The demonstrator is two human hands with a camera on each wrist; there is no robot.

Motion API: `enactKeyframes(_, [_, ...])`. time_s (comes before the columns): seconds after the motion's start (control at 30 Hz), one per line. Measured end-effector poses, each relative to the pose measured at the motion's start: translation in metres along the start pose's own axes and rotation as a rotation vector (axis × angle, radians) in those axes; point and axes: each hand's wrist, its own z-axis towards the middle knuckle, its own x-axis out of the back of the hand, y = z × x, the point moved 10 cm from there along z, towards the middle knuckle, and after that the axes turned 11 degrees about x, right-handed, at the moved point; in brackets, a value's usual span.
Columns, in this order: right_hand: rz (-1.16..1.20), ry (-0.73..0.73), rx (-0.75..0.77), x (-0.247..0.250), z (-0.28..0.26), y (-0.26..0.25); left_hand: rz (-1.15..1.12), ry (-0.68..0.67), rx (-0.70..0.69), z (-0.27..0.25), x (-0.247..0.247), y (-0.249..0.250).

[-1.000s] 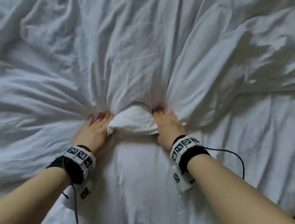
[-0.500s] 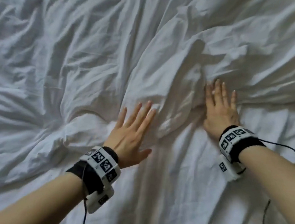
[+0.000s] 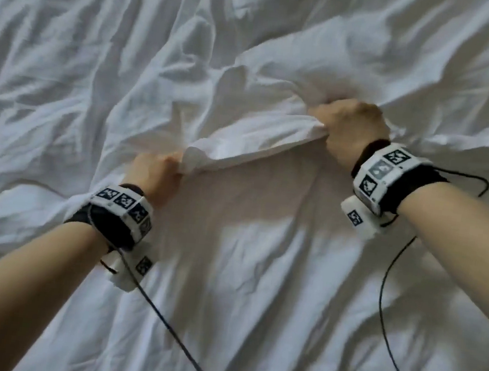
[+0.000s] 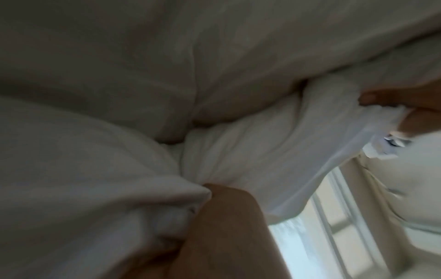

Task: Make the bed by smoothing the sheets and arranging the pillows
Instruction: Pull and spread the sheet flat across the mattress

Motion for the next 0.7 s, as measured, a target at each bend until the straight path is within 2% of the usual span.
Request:
enactKeyframes(0.03, [0.013, 0.11, 0.032, 0.018, -0.017, 0.008, -0.03, 0.065, -0.112, -0.012, 0.01, 0.018])
enactKeyframes(0.07, [0.026, 0.19, 0.06, 0.03, -0.038, 0.013, -0.044, 0.072, -0.19, -0.027, 0.009, 0.032])
enactKeyframes(0.13, [-0.02, 0.21, 0.107, 0.024, -0.074, 0.013, -0.041, 0.032, -0.297, -0.059, -0.011, 0.057])
enactKeyframes(0.2, [-0.101, 0.077, 0.189, -0.024, -0.095, 0.004, -0.028, -0.039, -0.244, -0.067, -0.046, 0.052])
enactKeyframes(0.27, [-0.097, -0.184, 0.195, -0.084, -0.114, 0.002, -0.039, -0.029, -0.198, -0.061, -0.07, 0.045])
enactKeyframes(0.3, [-0.066, -0.256, 0.147, -0.099, -0.123, 0.006, -0.031, -0.047, -0.174, -0.058, -0.079, 0.046])
enactKeyframes(0.33, [-0.016, -0.261, 0.096, -0.103, -0.129, 0.01, -0.028, -0.054, -0.154, -0.054, -0.086, 0.049])
enactKeyframes(0.43, [0.104, -0.074, -0.034, -0.071, -0.141, 0.026, -0.045, -0.106, -0.096, -0.059, -0.094, 0.069])
enactKeyframes(0.47, [0.11, -0.028, -0.085, -0.061, -0.149, 0.036, -0.052, -0.122, -0.112, -0.065, -0.094, 0.081])
enactKeyframes(0.53, [0.087, -0.026, -0.206, -0.053, -0.171, 0.069, -0.056, -0.117, -0.213, -0.075, -0.087, 0.117])
enactKeyframes(0.63, [0.01, -0.136, -0.452, -0.062, -0.206, 0.137, -0.015, -0.08, -0.369, -0.073, -0.079, 0.188])
enactKeyframes(0.7, [-0.043, -0.179, -0.506, -0.069, -0.212, 0.171, 0.032, -0.092, -0.374, -0.056, -0.084, 0.227])
